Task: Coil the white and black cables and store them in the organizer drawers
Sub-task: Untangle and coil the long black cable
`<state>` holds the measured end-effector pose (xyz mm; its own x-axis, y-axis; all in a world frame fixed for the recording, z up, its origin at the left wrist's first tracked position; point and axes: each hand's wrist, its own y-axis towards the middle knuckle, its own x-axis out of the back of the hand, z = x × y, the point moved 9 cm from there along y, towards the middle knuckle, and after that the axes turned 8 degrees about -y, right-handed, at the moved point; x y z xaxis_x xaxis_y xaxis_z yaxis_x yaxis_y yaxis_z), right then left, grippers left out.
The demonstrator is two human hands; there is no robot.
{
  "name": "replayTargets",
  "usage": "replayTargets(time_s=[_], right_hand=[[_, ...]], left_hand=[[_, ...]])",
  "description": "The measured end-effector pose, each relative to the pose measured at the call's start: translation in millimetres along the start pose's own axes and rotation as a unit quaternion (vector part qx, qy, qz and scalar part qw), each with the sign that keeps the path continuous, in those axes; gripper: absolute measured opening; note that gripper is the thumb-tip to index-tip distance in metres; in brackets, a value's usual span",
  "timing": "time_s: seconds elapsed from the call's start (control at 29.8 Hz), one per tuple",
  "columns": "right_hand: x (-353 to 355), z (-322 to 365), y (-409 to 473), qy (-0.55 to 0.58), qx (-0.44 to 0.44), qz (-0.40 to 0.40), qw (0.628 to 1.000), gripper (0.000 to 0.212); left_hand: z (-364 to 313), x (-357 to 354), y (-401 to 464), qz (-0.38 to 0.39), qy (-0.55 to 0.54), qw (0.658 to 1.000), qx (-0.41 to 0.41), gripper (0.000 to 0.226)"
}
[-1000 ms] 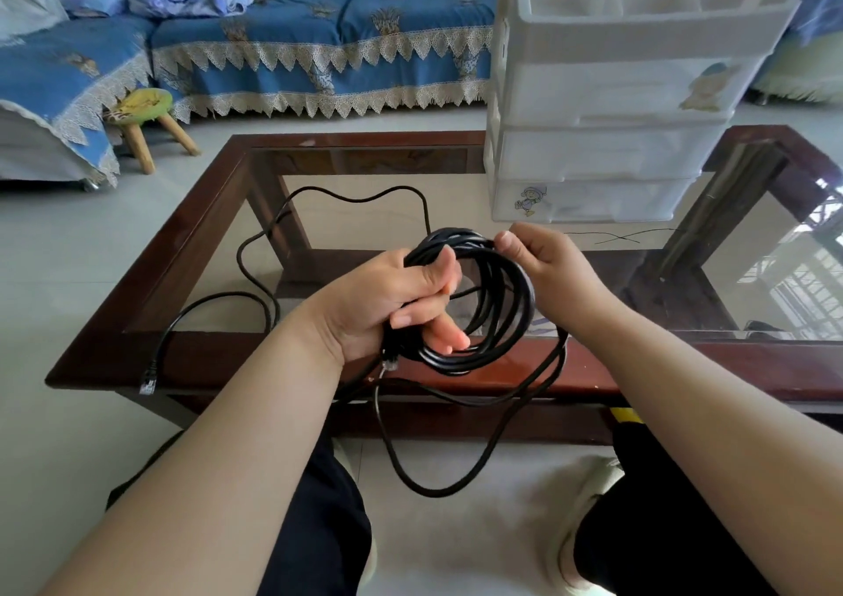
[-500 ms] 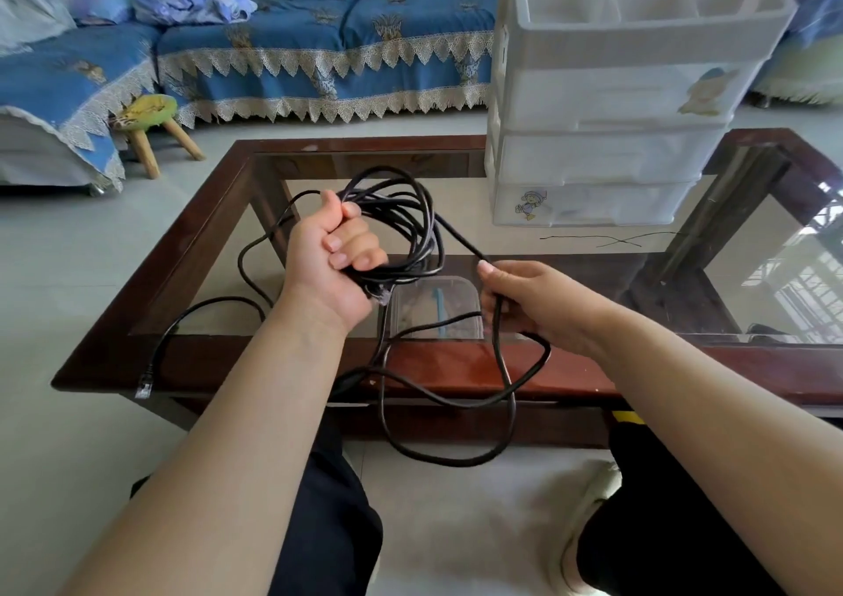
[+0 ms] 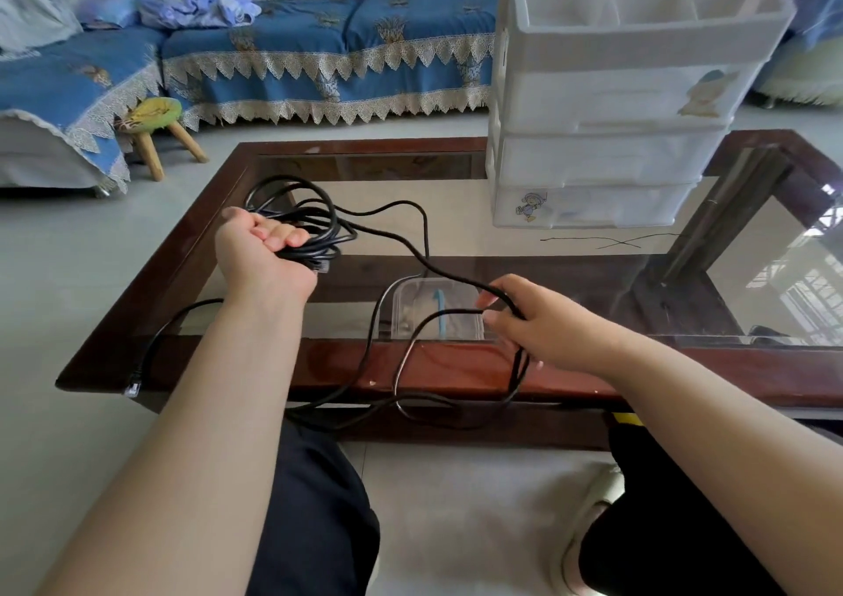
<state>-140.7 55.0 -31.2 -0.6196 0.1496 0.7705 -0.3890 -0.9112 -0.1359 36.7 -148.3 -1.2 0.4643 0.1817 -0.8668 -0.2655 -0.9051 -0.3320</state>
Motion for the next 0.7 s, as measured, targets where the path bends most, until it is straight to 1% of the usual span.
replayTargets(time_s=[0.1, 0.13, 0.17, 0.23, 0.3, 0.37, 0.44, 0.5, 0.57, 0.64, 0.7], right_hand=[[21.8, 1.7, -4.5, 0.033, -0.004, -0.145, 0.989, 0.018], [26.1, 1.2, -6.4, 0.042, -0.007, -0.177, 0.983, 0.020], [27.6, 2.9, -8.0, 0.030, -0.008, -0.190, 0.981, 0.021], [24.1, 11.9, -8.9, -0.060, 0.003, -0.162, 0.985, 0.021], [18.4, 24.9, -8.6, -0.156, 0.028, -0.124, 0.980, 0.020], [13.1, 40.8, -7.8, -0.215, 0.066, -0.104, 0.969, 0.022], [9.5, 57.6, -8.9, -0.261, 0.115, -0.107, 0.952, 0.024], [10.3, 73.1, -13.1, -0.255, 0.178, -0.134, 0.941, 0.023], [13.3, 84.5, -18.4, -0.217, 0.239, -0.158, 0.933, 0.022], [15.8, 91.2, -19.6, -0.189, 0.273, -0.172, 0.928, 0.024], [18.3, 96.2, -18.5, -0.171, 0.287, -0.180, 0.925, 0.027]], left_hand=[[4.4, 1.8, -0.2, -0.008, 0.038, 0.999, -0.012, 0.047], [7.0, 1.6, -1.5, -0.010, 0.049, 0.999, -0.016, 0.045], [9.1, 0.9, -2.9, -0.012, 0.059, 0.998, -0.020, 0.044], [11.8, -0.6, -5.1, -0.014, 0.075, 0.997, -0.026, 0.045], [13.5, -2.4, -6.4, -0.013, 0.093, 0.995, -0.028, 0.047], [15.7, -5.4, -8.3, -0.010, 0.123, 0.992, -0.030, 0.048], [20.0, -11.4, -11.6, -0.001, 0.162, 0.986, -0.033, 0.048], [23.2, -17.0, -14.4, 0.015, 0.216, 0.975, -0.049, 0.049], [28.7, -18.8, -16.5, 0.034, 0.261, 0.963, -0.058, 0.049], [37.3, -17.5, -17.7, 0.051, 0.292, 0.954, -0.050, 0.048], [48.0, -15.6, -19.9, 0.058, 0.324, 0.944, -0.032, 0.050]])
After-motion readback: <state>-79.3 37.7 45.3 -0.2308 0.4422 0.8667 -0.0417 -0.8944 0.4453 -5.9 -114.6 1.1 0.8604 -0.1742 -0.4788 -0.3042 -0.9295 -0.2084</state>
